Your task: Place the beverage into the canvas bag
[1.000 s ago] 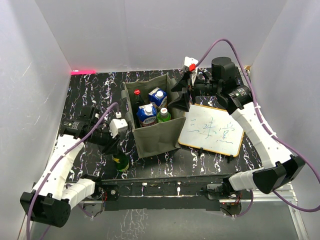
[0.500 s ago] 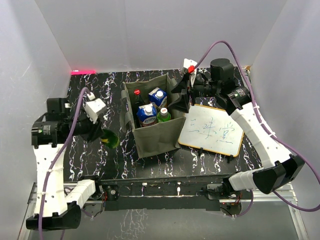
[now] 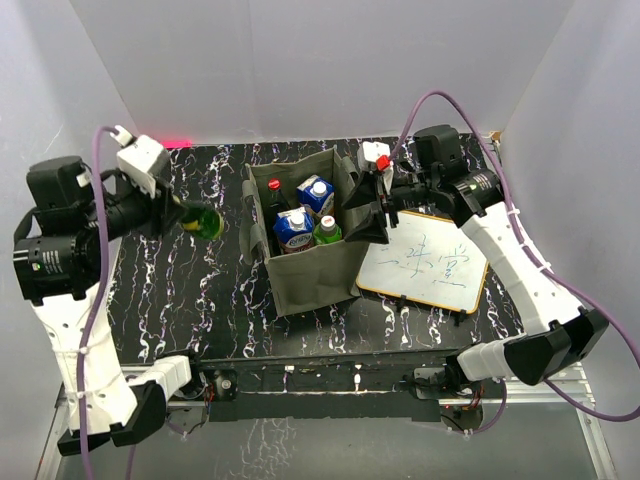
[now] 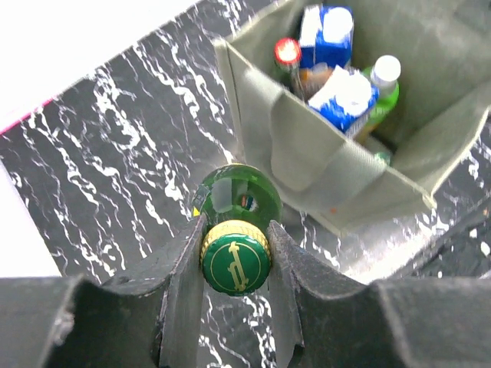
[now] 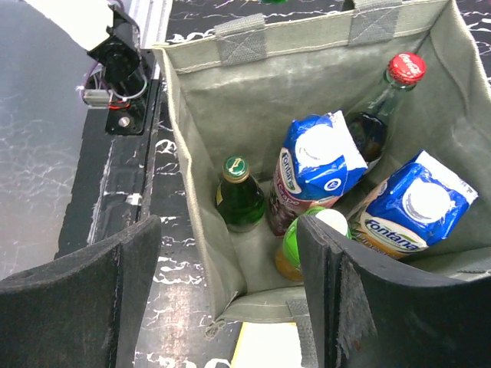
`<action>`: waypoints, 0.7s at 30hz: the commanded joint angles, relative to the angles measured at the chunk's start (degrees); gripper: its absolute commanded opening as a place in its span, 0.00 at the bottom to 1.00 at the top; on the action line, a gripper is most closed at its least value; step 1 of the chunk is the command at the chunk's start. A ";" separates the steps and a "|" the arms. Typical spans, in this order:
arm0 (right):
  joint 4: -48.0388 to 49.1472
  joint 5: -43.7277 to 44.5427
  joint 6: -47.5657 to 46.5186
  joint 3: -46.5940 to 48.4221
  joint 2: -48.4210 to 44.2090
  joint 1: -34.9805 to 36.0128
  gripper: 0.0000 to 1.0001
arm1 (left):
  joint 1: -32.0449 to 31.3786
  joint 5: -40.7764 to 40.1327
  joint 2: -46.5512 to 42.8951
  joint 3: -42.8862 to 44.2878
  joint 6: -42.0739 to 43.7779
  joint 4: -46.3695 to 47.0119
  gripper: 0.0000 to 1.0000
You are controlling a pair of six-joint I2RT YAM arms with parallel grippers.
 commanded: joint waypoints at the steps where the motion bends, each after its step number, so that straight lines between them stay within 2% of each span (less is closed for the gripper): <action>1: -9.53 -2.36 -7.58 5.58 2.54 0.71 0.72 | 0.86 5.42 2.82 10.00 -8.13 12.76 0.00; 4: -12.73 0.72 -8.68 6.98 4.41 2.74 0.70 | 0.92 6.85 6.01 15.76 -11.36 14.11 0.00; 7: -11.05 3.68 -7.70 5.99 4.15 4.32 0.69 | 0.99 9.87 8.08 19.28 -15.59 17.74 0.00; 14: -9.89 5.89 -7.06 4.68 3.83 5.84 0.66 | 1.95 22.41 11.67 21.82 -31.35 31.23 0.00; 21: -8.60 6.88 -6.16 2.37 2.92 5.86 0.65 | 2.06 26.28 16.17 22.79 -42.34 38.63 0.00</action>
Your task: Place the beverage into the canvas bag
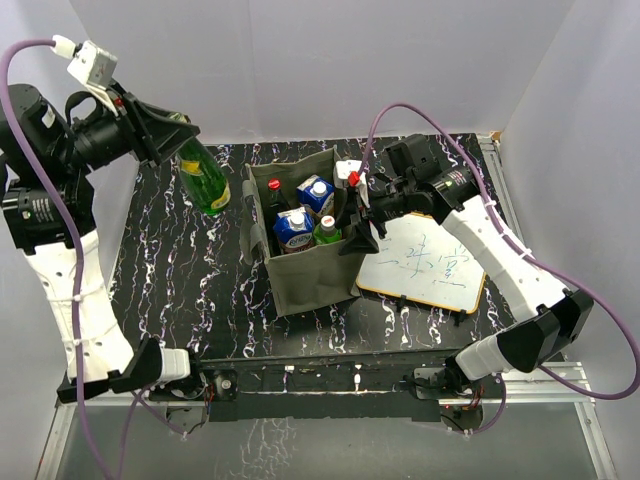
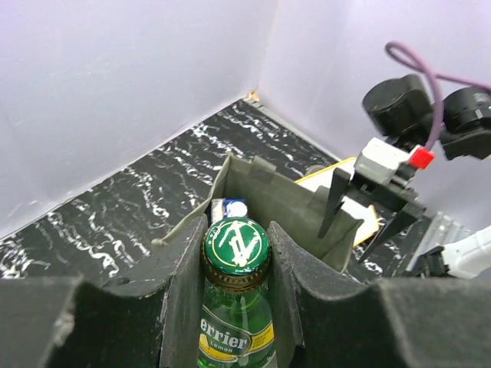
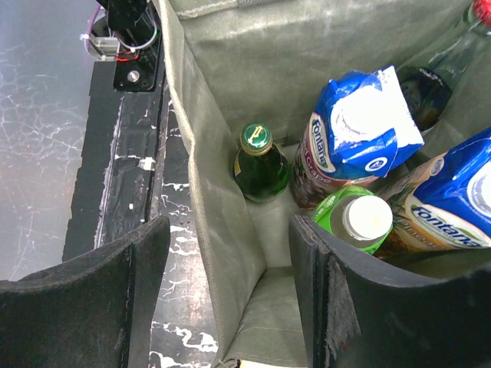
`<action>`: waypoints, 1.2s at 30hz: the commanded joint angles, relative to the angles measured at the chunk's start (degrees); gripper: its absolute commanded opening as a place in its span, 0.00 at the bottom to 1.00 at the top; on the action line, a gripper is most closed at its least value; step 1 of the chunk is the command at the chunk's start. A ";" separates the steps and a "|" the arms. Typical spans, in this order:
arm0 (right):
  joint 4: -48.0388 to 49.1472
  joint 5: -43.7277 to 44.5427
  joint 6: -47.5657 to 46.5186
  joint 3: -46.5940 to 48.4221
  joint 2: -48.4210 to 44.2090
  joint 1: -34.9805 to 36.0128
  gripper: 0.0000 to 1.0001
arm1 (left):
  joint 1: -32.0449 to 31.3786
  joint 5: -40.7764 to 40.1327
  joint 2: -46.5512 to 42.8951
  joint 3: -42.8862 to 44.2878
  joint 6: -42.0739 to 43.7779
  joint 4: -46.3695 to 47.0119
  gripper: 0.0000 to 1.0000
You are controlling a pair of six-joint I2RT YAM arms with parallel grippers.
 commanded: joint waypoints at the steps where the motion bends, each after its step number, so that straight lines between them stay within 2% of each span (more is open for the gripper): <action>1: 2.57 0.74 0.51 -0.75 -2.10 0.21 0.64 | 0.42 5.28 1.74 3.64 -10.72 13.21 0.00; 8: 2.44 0.56 1.23 0.19 -0.93 0.27 0.61 | 0.42 6.20 5.97 5.84 -18.47 19.31 0.00; 16: 2.37 1.07 1.17 0.72 0.05 0.28 0.60 | -1.06 4.00 11.80 7.76 -16.37 16.42 0.00; 27: 2.57 1.68 1.34 0.14 0.01 0.25 0.57 | -16.88 -6.27 18.33 12.06 -6.43 10.85 0.00; 30: 2.53 1.65 1.42 -0.13 -0.05 0.27 0.55 | -20.50 -6.61 19.53 12.80 -5.99 10.74 0.00; 36: 2.18 0.07 1.39 -1.48 -0.68 0.27 0.45 | -27.33 -5.78 20.87 10.49 -5.45 11.38 0.00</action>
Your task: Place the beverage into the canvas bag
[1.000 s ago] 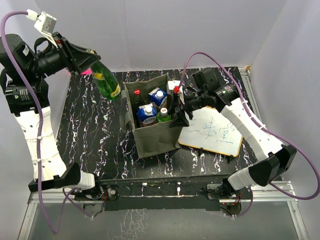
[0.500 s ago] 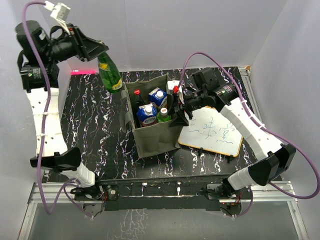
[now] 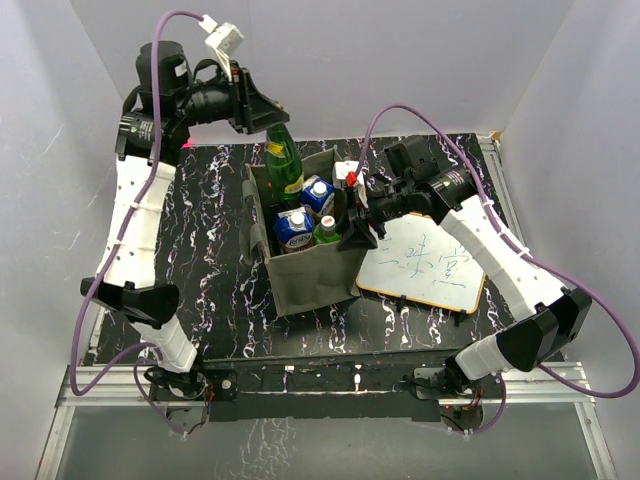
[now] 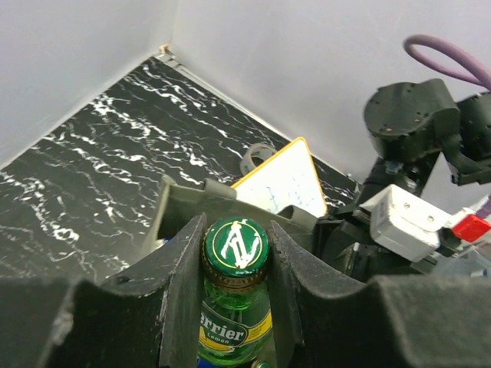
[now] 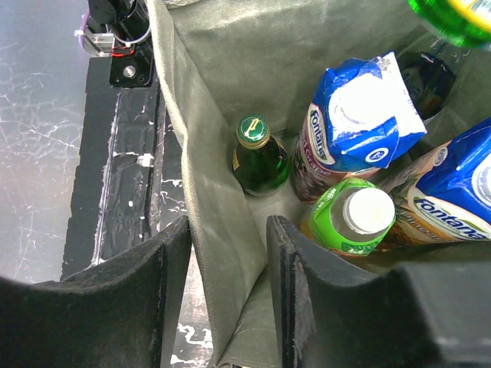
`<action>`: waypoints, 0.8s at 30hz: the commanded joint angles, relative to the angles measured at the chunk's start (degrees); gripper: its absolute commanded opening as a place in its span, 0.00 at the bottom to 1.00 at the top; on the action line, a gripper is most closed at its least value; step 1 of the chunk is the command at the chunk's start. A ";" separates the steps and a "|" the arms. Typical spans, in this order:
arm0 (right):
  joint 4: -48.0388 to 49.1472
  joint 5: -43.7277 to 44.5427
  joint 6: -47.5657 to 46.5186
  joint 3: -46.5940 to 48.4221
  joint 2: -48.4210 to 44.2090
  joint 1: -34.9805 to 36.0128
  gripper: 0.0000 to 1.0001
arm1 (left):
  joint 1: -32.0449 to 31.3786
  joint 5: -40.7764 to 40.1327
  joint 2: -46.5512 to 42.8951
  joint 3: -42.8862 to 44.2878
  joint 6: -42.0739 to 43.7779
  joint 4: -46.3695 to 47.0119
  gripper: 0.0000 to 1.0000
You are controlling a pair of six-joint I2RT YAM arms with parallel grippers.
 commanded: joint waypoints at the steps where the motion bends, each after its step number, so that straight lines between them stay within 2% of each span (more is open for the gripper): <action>1: 1.93 -1.95 0.56 -0.85 -1.18 0.23 0.43 | -4.83 1.58 -2.30 1.69 -0.01 4.77 0.00; 11: 1.45 -6.49 0.70 -2.30 -3.23 0.23 0.14 | -13.45 6.69 0.86 -2.19 3.21 4.37 0.00; 24: 1.85 -7.62 1.15 -2.40 -4.33 0.27 0.08 | -18.28 8.50 -1.10 -14.02 6.22 6.97 0.00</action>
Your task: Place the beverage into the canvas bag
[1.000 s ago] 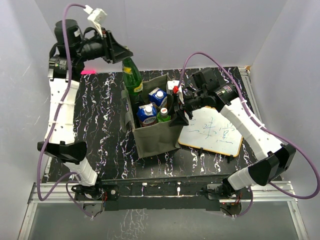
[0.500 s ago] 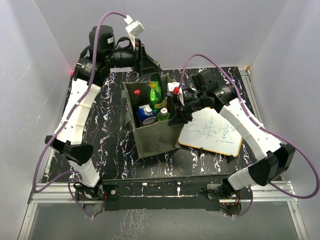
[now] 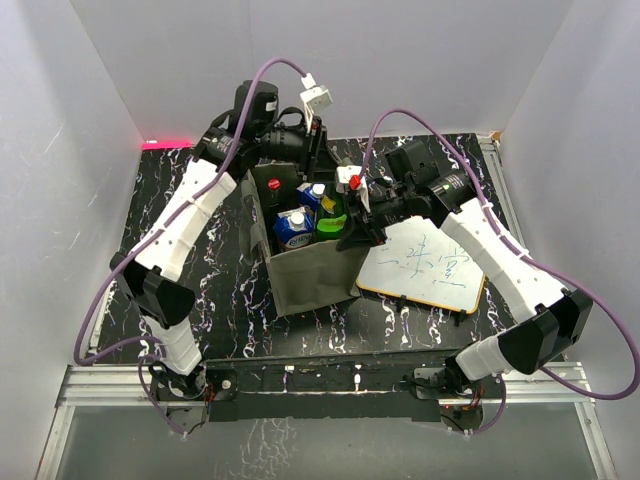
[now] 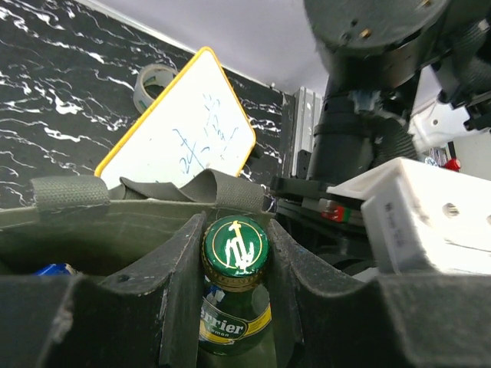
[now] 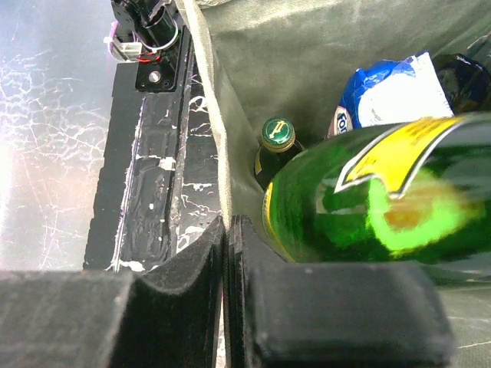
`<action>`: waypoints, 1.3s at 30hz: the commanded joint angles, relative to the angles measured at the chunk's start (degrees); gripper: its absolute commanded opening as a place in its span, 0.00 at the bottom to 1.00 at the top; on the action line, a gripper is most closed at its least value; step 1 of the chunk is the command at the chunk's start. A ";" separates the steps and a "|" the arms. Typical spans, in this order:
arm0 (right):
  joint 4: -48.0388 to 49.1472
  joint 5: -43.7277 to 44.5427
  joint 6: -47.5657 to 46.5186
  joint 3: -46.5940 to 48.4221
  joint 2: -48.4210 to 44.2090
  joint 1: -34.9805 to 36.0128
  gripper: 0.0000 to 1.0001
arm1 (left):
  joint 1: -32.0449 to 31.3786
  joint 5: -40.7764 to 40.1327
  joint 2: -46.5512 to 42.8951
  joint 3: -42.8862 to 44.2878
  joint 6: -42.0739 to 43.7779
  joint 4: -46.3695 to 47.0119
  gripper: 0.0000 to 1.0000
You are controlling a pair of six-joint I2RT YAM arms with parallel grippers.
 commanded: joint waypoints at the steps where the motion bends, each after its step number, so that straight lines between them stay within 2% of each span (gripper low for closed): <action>1: 1.63 -3.50 0.71 0.51 -3.42 0.25 0.08 | -1.34 4.05 -5.17 -3.36 0.27 6.59 0.00; 16: 2.40 -3.16 1.23 1.32 -3.30 0.25 0.08 | -2.33 8.69 -10.48 -17.87 -2.42 15.37 0.00; 26: 2.09 -3.05 1.33 2.38 -2.97 0.23 0.08 | -2.55 13.72 -11.97 -25.78 2.06 20.57 0.00; 35: 1.84 -3.31 1.33 3.00 -2.84 0.24 0.08 | -2.55 16.51 -11.79 -32.05 -0.08 30.27 0.00; 39: 2.13 -2.98 1.34 2.79 -2.87 0.23 0.08 | -2.63 18.27 -11.63 -33.85 3.35 31.04 0.00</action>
